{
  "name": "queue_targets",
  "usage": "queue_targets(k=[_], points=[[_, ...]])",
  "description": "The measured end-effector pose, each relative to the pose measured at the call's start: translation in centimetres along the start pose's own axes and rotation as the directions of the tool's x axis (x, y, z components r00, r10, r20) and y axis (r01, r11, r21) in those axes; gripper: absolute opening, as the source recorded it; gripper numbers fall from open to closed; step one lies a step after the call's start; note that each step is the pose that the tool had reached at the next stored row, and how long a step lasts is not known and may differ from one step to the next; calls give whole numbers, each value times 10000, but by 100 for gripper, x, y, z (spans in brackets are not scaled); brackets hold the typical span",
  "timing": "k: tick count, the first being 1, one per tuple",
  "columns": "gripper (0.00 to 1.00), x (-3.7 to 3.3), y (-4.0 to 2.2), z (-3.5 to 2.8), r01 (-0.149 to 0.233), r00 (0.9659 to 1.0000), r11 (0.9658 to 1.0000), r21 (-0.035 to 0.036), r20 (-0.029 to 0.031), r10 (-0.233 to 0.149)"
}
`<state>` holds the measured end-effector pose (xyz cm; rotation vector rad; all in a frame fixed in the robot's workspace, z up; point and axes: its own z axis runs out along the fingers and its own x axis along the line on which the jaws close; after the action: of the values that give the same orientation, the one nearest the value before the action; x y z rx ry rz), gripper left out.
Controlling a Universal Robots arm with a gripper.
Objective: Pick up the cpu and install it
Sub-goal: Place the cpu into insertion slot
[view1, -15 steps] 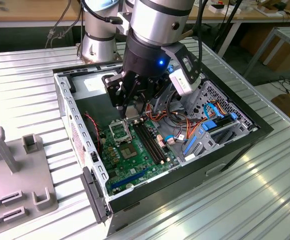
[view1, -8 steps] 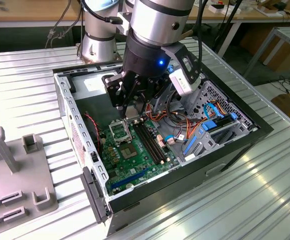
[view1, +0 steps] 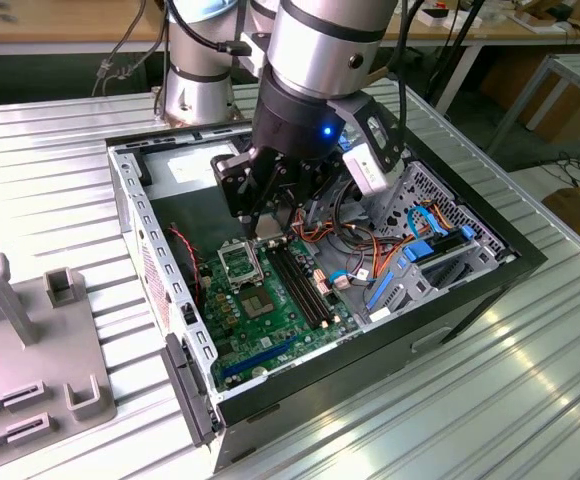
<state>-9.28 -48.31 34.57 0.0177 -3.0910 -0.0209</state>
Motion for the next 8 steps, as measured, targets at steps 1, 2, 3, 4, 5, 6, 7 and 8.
queue_targets(k=[1,2,3,4,5,6,7,8], points=[[47,-35,0,22,2,10000,10000,1,0,-2],[47,-64,0,39,2,10000,10000,1,0,-2],[47,-95,0,56,3,10000,10000,1,0,-3],[47,-128,0,73,4,10000,10000,1,0,-4],[47,-160,0,90,5,10000,10000,0,0,-5],[47,-185,-1,107,6,10000,10000,0,0,-6],[47,-195,-1,124,4,10000,10000,1,-1,-4],[47,-196,-11,141,4,10000,10000,1,-1,-4]])
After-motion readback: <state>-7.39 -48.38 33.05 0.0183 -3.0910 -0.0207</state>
